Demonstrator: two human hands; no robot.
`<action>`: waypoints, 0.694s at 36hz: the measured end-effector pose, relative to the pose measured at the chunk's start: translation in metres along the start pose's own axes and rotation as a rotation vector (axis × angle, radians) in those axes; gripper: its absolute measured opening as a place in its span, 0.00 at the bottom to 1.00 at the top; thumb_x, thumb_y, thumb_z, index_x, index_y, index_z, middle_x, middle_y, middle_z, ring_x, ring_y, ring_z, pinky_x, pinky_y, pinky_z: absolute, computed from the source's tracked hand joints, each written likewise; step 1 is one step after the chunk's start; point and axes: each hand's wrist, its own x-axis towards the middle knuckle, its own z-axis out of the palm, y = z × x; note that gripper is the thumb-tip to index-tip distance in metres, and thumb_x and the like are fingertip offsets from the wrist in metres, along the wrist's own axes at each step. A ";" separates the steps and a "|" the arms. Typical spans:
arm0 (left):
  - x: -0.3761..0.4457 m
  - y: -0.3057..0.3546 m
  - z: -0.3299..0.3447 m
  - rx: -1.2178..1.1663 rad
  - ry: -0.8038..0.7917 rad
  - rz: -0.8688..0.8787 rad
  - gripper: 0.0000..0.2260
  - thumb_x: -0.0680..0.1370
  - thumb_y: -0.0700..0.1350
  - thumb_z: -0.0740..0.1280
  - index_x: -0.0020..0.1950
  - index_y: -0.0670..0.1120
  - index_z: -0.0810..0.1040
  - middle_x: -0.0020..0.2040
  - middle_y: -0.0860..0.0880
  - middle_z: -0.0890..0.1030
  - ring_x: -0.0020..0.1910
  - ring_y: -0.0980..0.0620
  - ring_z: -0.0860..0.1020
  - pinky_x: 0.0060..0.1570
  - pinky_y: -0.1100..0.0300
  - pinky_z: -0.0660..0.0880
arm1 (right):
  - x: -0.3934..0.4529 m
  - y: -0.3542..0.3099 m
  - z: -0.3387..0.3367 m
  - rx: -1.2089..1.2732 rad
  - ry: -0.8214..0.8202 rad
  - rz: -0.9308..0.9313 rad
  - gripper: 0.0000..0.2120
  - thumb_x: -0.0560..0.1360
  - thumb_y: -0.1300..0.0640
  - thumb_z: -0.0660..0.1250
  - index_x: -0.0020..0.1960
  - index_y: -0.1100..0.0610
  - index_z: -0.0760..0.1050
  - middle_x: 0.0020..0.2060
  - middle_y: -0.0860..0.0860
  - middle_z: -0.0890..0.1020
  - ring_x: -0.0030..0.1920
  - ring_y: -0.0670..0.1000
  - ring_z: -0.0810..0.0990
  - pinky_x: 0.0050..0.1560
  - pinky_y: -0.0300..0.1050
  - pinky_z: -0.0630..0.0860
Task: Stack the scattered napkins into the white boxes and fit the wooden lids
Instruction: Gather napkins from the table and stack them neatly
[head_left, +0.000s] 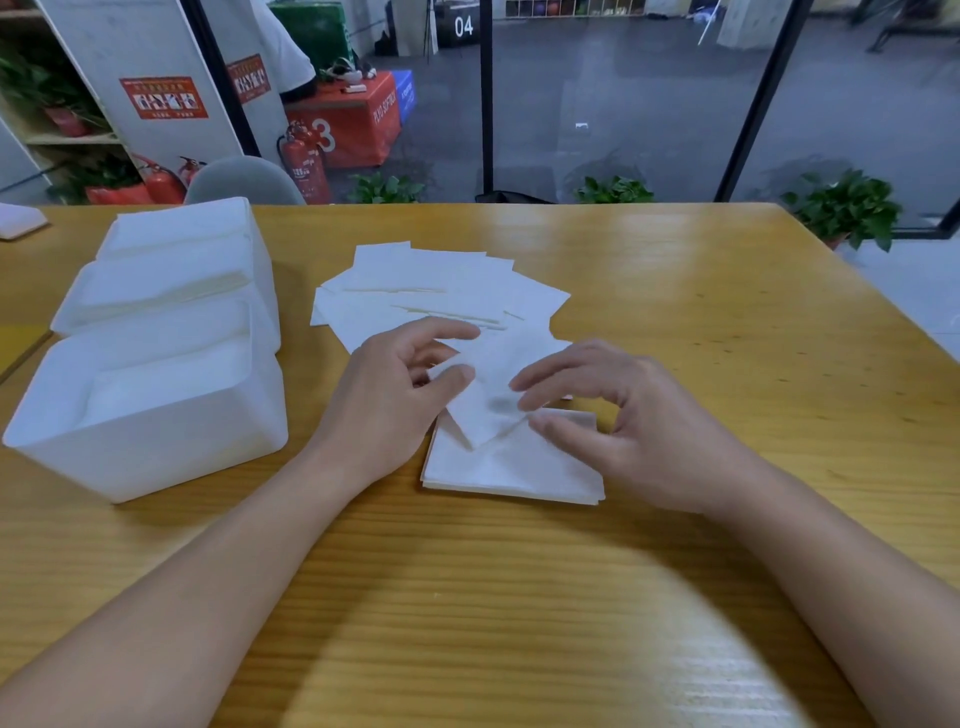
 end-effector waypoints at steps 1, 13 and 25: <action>0.000 0.001 0.000 -0.015 -0.008 0.012 0.14 0.83 0.44 0.75 0.66 0.59 0.84 0.48 0.54 0.88 0.48 0.51 0.86 0.53 0.55 0.81 | 0.000 0.003 0.000 -0.011 0.048 0.004 0.06 0.81 0.54 0.75 0.58 0.48 0.87 0.61 0.38 0.84 0.70 0.48 0.78 0.65 0.40 0.75; -0.009 0.010 0.002 0.034 -0.018 0.232 0.10 0.83 0.41 0.74 0.62 0.53 0.88 0.57 0.61 0.87 0.55 0.49 0.83 0.59 0.59 0.79 | 0.006 0.010 -0.004 -0.124 0.310 0.177 0.24 0.83 0.47 0.71 0.78 0.42 0.72 0.64 0.38 0.81 0.59 0.35 0.76 0.58 0.33 0.70; 0.000 0.015 -0.012 -0.002 -0.062 0.040 0.03 0.84 0.48 0.74 0.53 0.53 0.88 0.31 0.39 0.71 0.31 0.48 0.65 0.36 0.59 0.65 | 0.009 0.008 -0.012 0.258 0.293 0.332 0.03 0.82 0.57 0.74 0.51 0.50 0.86 0.32 0.57 0.77 0.31 0.50 0.71 0.32 0.42 0.67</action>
